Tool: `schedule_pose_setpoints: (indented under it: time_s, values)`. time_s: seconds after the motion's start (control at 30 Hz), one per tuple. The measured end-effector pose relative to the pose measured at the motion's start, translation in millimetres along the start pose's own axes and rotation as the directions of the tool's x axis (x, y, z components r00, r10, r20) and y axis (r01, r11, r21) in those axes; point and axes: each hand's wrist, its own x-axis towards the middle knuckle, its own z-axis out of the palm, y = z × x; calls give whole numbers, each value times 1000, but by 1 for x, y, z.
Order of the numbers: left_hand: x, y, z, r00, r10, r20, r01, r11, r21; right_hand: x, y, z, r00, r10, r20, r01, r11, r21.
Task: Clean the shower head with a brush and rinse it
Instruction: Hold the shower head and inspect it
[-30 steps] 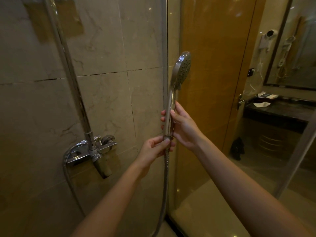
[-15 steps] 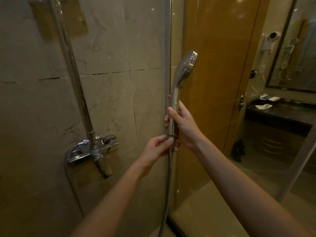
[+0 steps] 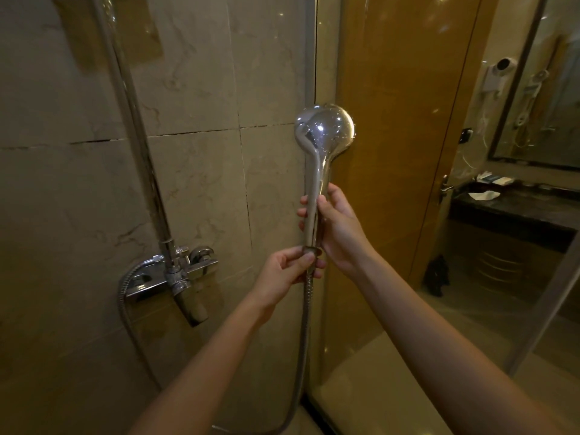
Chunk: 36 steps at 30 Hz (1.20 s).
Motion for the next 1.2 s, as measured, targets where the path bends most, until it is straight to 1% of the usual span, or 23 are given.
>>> schedule_pose_setpoints:
  time_s: [0.13,0.27,0.33,0.4,0.53,0.6,0.67,0.73,0.9,1.0,1.2]
  values:
    - [-1,-1,1,1000,-5,22,5,1000,1,0,2,4,1000,-1,26,1,1000,11]
    - [0,-1,1,1000,-1,15,1,1000,12,1,1,5,996,-76,35,78,996,-50]
    - [0,-1,-1,1000,-1,15,1,1000,3,1,-1,4,994,-92,50,95,994,-52]
    - [0,1,-1,1000,-6,27,6,1000,-3,1,-4,4,995,-78,58,80,997,-20]
    - [-1,2,0,999,-4,41,5,999,-34,0,-8,1,999,-37,36,33,993,115]
    - [0,3,1,999,3,53,-2,1000,-24,-1,-8,2,999,-20,31,14,982,188]
    - [0,3,2,999,3,51,-3,1000,-11,-1,-8,3,1000,-5,26,-1,974,227]
    - [0,1,3,999,-3,51,3,1000,0,-1,-7,3,1000,0,17,-3,977,214]
    - [-3,1,4,998,-1,67,-1,999,33,-3,-4,0,999,-41,4,40,991,131]
    - [-3,3,4,998,8,69,-10,999,37,-2,-5,0,999,-43,-4,43,992,116]
    - [-3,2,1,999,-1,50,0,1000,18,-6,-1,5,999,-27,40,22,993,113]
